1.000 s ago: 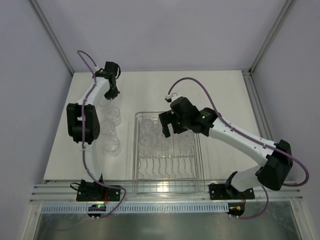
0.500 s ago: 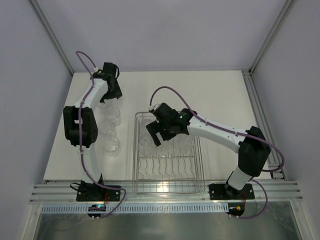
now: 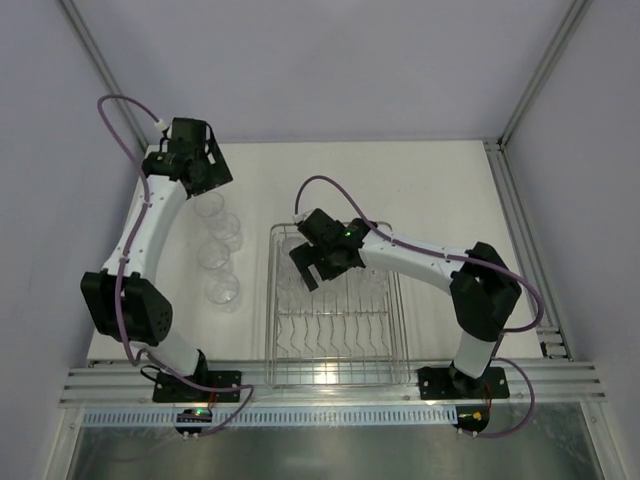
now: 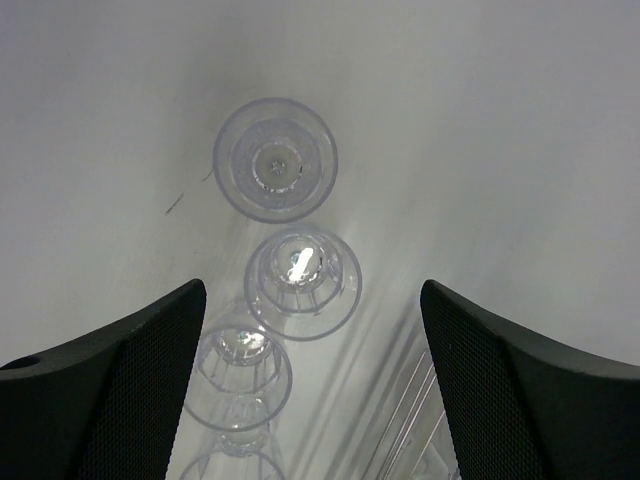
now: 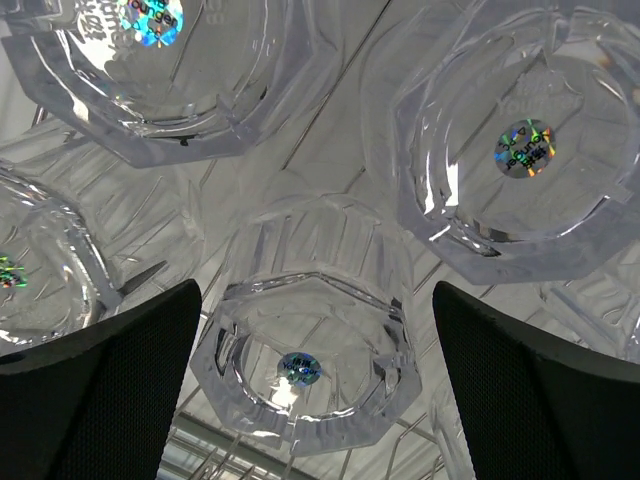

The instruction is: Unload the cups from the dish rack

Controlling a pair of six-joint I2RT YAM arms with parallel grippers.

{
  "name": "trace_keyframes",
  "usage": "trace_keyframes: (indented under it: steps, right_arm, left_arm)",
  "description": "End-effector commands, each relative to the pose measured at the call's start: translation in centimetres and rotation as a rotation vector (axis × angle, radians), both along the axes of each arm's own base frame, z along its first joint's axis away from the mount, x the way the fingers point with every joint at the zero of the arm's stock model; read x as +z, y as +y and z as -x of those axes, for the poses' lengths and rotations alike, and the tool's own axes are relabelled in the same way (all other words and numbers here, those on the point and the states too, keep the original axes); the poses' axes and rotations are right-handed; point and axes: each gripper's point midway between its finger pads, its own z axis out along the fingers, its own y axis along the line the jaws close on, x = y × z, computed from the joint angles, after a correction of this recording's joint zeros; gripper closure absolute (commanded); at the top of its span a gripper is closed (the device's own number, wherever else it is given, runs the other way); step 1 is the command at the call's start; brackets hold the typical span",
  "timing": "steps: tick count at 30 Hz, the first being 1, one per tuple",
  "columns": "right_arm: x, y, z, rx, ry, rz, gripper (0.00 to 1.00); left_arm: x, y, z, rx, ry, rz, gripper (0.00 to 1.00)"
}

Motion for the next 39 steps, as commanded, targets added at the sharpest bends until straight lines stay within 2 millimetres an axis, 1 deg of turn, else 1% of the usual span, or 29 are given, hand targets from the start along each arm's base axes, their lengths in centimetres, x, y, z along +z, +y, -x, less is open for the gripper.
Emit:
trace_keyframes:
  steps: [1, 2, 3, 4, 5, 7, 8, 10, 11, 13, 14, 15, 18, 19, 21, 25, 26, 27, 28, 29, 30, 32, 33, 34, 35, 36, 37, 38, 39]
  right_arm:
    - [1.1, 1.9, -1.9, -0.002, -0.068, -0.059, 0.00]
    - [0.9, 1.9, -1.8, -0.005, -0.064, -0.057, 0.01]
    - [0.7, 1.9, -1.7, -0.007, -0.056, -0.060, 0.05]
    - [0.8, 2.0, -1.5, -0.001, -0.052, -0.069, 0.09]
    - [0.6, 1.9, -1.3, -0.007, -0.043, -0.073, 0.21]
    - [0.7, 1.9, -0.8, -0.007, -0.028, -0.089, 0.33]
    - [0.6, 1.6, -0.6, -0.015, -0.021, -0.086, 0.45]
    - [0.9, 1.3, -0.1, -0.021, -0.013, -0.097, 0.54]
    - [0.7, 0.8, 0.2, -0.031, -0.007, -0.093, 0.62]
    - [1.5, 0.3, 0.6, -0.041, -0.019, -0.102, 0.68]
    - [1.4, -0.4, 0.7, -0.053, -0.021, -0.089, 0.75]
    - [1.5, -0.5, 0.7, -0.056, -0.021, -0.090, 0.79]
    - [2.3, -1.3, 0.8, -0.074, -0.022, -0.095, 0.90]
    - [2.9, -1.3, 0.7, -0.077, -0.028, -0.107, 0.93]
    - [3.6, -1.8, 0.5, -0.092, -0.024, -0.119, 0.96]
    - [6.8, -1.9, -0.1, -0.108, -0.021, -0.212, 0.96]
    - [8.0, -2.0, -0.5, -0.125, -0.036, -0.237, 0.96]
    - [9.4, -1.4, 0.3, -0.095, 0.001, -0.301, 0.96]
    - [10.5, -1.7, -0.1, -0.109, 0.008, -0.342, 0.96]
    - [11.8, -1.6, -0.2, -0.121, 0.014, -0.393, 0.96]
    - [13.5, -1.6, 0.1, -0.117, 0.016, -0.453, 0.96]
    - [15.8, -1.3, 0.4, -0.115, 0.084, -0.588, 0.96]
    - [16.7, -1.5, 0.6, -0.114, 0.102, -0.638, 0.96]
    - [18.1, -1.7, 0.9, -0.105, 0.109, -0.695, 0.96]
    - [19.2, -1.6, 1.4, -0.070, 0.152, -0.780, 0.96]
    - [19.9, -1.6, 1.7, -0.093, 0.195, -0.840, 0.96]
    - [20.0, -1.9, 2.5, -0.092, 0.233, -0.890, 0.96]
    - [21.5, -1.8, 2.3, -0.053, 0.236, -0.977, 0.96]
    - [22.1, -1.7, 2.7, -0.081, 0.295, -1.031, 0.96]
  left_arm:
    - [1.7, -0.6, 2.3, -0.015, -0.036, 0.052, 0.12]
    - [1.3, -0.7, 2.9, -0.020, -0.027, 0.065, 0.12]
    - [1.4, -0.7, 3.4, -0.018, -0.029, 0.071, 0.12]
    - [2.3, -0.8, 4.1, -0.023, -0.052, 0.079, 0.12]
    - [1.9, -0.8, 4.7, -0.021, -0.042, 0.087, 0.13]
    - [3.0, -0.9, 5.6, -0.026, -0.070, 0.102, 0.13]
    - [3.2, -1.1, 6.0, -0.034, -0.075, 0.117, 0.14]
    - [3.2, -1.2, 7.0, -0.036, -0.066, 0.128, 0.14]
    - [3.9, -1.3, 7.5, -0.040, -0.083, 0.137, 0.15]
    - [4.2, -1.7, 8.4, -0.053, -0.081, 0.163, 0.15]
    - [4.7, -1.8, 8.8, -0.057, -0.097, 0.170, 0.16]
    - [4.9, -1.8, 9.1, -0.054, -0.105, 0.180, 0.16]
    - [5.4, -1.9, 9.9, -0.055, -0.123, 0.197, 0.16]
    - [5.2, -2.1, 10.2, -0.058, -0.113, 0.209, 0.16]
    - [5.6, -2.4, 10.7, -0.067, -0.120, 0.227, 0.16]
    - [7.1, -3.2, 11.4, -0.099, -0.162, 0.277, 0.16]
    - [7.5, -3.9, 11.6, -0.126, -0.171, 0.309, 0.16]
    - [7.8, -4.6, 11.9, -0.156, -0.179, 0.340, 0.15]
    - [8.5, -5.2, 12.3, -0.183, -0.200, 0.369, 0.15]
    - [9.0, -6.8, 12.9, -0.252, -0.201, 0.440, 0.14]
    - [9.1, -7.8, 12.9, -0.293, -0.218, 0.482, 0.14]
    - [10.0, -9.9, 14.2, -0.393, -0.244, 0.584, 0.13]
    - [10.0, -11.8, 14.7, -0.476, -0.247, 0.682, 0.13]
    - [10.3, -12.6, 15.4, -0.519, -0.255, 0.733, 0.12]
    - [11.3, -13.2, 16.3, -0.565, -0.301, 0.767, 0.11]
    - [11.7, -14.2, 17.6, -0.618, -0.297, 0.847, 0.11]
    - [11.8, -14.8, 17.6, -0.667, -0.348, 0.876, 0.10]
    - [12.6, -15.0, 18.8, -0.708, -0.394, 0.898, 0.10]
    - [13.2, -15.8, 20.2, -0.752, -0.379, 0.978, 0.09]
